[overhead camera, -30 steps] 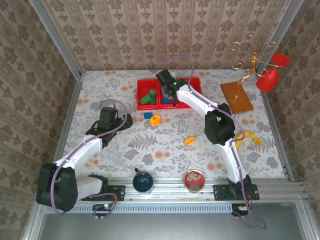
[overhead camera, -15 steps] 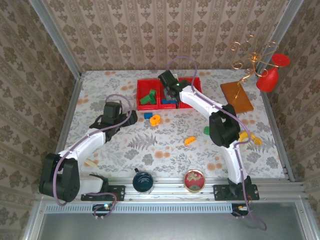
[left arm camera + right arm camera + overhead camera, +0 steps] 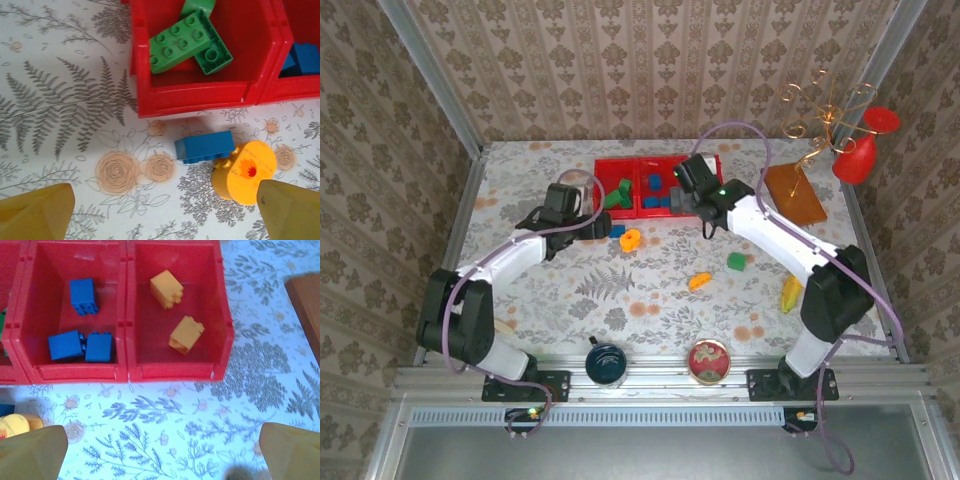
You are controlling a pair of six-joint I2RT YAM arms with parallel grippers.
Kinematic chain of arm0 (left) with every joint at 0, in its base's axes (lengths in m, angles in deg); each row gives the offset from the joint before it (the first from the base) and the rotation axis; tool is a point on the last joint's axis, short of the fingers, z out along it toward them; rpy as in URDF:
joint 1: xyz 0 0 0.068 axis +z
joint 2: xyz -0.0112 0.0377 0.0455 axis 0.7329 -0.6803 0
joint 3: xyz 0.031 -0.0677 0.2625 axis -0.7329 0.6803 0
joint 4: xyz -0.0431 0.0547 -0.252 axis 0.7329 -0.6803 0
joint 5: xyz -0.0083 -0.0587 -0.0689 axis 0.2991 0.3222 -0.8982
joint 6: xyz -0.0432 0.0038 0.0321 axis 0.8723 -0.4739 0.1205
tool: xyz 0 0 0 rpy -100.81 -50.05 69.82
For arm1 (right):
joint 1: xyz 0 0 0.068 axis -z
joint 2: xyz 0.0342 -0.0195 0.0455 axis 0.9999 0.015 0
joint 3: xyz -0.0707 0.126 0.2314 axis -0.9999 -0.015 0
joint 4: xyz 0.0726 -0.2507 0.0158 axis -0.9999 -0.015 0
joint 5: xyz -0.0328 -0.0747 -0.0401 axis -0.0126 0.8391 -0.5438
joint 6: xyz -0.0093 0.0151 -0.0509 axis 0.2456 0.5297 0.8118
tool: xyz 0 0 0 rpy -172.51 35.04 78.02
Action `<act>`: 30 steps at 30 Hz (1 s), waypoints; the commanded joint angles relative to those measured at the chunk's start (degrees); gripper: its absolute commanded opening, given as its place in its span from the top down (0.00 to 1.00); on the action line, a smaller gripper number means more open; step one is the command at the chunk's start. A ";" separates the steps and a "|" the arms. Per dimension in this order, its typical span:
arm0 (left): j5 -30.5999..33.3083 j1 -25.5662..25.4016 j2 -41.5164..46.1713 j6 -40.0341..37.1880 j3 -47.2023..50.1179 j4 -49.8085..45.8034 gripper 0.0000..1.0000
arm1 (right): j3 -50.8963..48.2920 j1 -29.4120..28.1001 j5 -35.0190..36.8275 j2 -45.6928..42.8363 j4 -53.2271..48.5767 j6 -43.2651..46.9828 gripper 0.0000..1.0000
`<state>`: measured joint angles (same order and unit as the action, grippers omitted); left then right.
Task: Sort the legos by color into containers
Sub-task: Pick up the lego from the center of the table.
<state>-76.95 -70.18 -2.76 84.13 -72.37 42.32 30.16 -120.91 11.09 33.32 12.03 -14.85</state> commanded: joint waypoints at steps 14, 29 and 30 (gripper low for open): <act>5.40 -5.40 -8.54 2.28 -7.39 -2.81 0.08 | -11.57 0.57 5.05 -11.39 -2.80 -8.22 0.00; 8.64 -7.87 -13.78 4.06 -10.94 -3.87 0.10 | -12.07 1.18 8.08 -10.66 -3.69 -10.34 0.00; 8.70 -7.97 -14.17 4.06 -11.19 -3.87 0.10 | -12.27 1.18 8.14 -10.82 -3.53 -10.36 0.00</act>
<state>-69.69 -77.72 -15.64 86.93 -81.24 39.85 18.99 -120.03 16.30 23.31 10.26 -23.53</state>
